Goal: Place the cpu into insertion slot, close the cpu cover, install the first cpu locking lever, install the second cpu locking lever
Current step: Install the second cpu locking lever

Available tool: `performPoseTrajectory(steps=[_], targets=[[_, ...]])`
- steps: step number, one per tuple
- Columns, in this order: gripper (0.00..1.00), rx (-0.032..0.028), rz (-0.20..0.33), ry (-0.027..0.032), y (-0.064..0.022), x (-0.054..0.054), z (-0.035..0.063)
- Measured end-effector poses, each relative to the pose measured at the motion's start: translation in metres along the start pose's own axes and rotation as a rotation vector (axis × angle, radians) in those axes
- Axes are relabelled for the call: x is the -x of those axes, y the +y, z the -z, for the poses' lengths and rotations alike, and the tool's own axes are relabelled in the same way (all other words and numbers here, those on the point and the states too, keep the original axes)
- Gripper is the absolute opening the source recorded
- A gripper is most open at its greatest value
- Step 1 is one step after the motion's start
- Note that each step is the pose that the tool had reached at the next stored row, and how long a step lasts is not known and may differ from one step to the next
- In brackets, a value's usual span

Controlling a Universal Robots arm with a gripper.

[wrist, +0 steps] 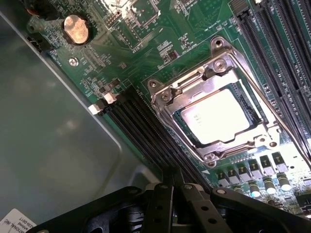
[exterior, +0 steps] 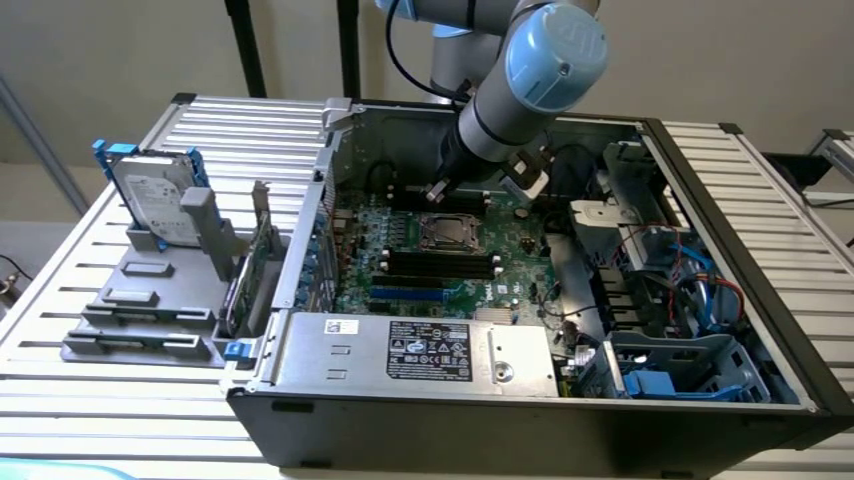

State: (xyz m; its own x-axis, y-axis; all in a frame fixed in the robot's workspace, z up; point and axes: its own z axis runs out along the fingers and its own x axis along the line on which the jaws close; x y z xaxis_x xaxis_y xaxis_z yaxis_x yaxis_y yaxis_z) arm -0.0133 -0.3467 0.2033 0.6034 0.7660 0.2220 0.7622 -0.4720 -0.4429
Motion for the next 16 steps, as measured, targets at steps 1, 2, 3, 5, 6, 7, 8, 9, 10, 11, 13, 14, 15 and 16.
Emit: performPoseTrajectory(steps=[1,2,3,5,6,7,8,9,10,11,13,14,15,16], targets=[[0.11,-0.0003,0.0,0.0004,0.0,0.0,0.0],[0.11,-0.0007,0.0,0.0008,0.0,0.0,0.0],[0.11,-0.001,0.0,0.0012,0.0,0.0,0.0],[0.11,-0.0016,0.001,0.002,0.0,0.0,0.0],[0.11,-0.0019,0.001,0.0024,0.0,0.0,0.0],[0.11,-0.0022,0.001,0.0029,0.0,0.0,0.0],[0.11,-0.0025,0.001,0.0033,0.0,0.0,0.0],[0.11,-0.0028,0.001,0.0037,0.0,0.0,0.0],[0.11,-0.0032,0.001,0.0041,0.0,0.0,0.0],[0.11,-0.0035,0.001,0.0045,0.0,0.0,0.0],[0.11,-0.0041,0.001,0.0053,0.0,0.0,0.0],[0.11,-0.0044,0.002,0.0057,0.0,0.0,0.0],[0.11,-0.0048,0.002,0.0061,0.0,0.0,0.0],[0.11,-0.0051,0.002,0.0066,0.0,0.0,0.0]])
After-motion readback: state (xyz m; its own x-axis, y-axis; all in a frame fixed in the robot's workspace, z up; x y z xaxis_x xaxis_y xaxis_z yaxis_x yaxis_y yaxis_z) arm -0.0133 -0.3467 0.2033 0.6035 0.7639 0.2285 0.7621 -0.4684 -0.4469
